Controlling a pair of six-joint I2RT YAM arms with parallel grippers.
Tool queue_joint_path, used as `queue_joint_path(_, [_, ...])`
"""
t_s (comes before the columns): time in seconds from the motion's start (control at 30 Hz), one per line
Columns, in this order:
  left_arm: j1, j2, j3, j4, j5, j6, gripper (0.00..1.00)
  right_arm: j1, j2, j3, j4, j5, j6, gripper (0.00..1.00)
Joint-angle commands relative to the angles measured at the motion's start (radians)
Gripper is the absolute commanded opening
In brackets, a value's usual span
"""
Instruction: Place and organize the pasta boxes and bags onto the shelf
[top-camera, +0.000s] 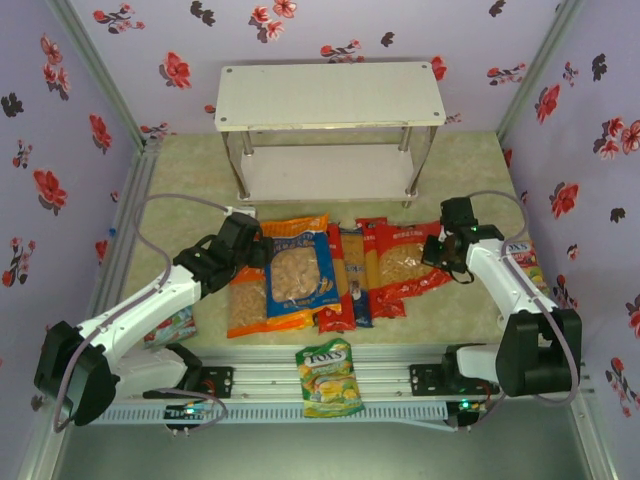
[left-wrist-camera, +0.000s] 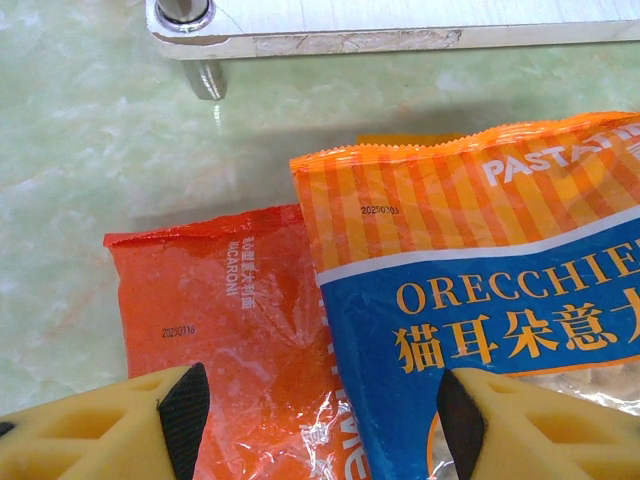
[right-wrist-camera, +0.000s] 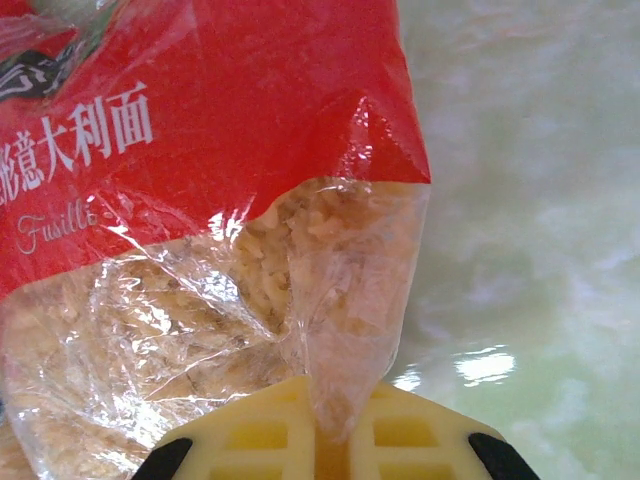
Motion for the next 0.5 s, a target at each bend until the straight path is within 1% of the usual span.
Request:
queue_joint_path(0.0, [-0.007,0.012,0.012,-0.01,0.008,0.016,0.66,-0.019,0.014,0.025,-0.003,0.124,-0.001,0.0])
queue_joint_path(0.23, [-0.007,0.012,0.016,-0.014,0.008,0.02,0.65,-0.061,0.07,0.026,0.016,0.184,-0.008,0.0])
queue_joint_path(0.47, [-0.006,0.017,0.011,-0.014,0.012,0.023,0.66,-0.089,0.124,0.053,0.014,0.279,-0.02,0.0])
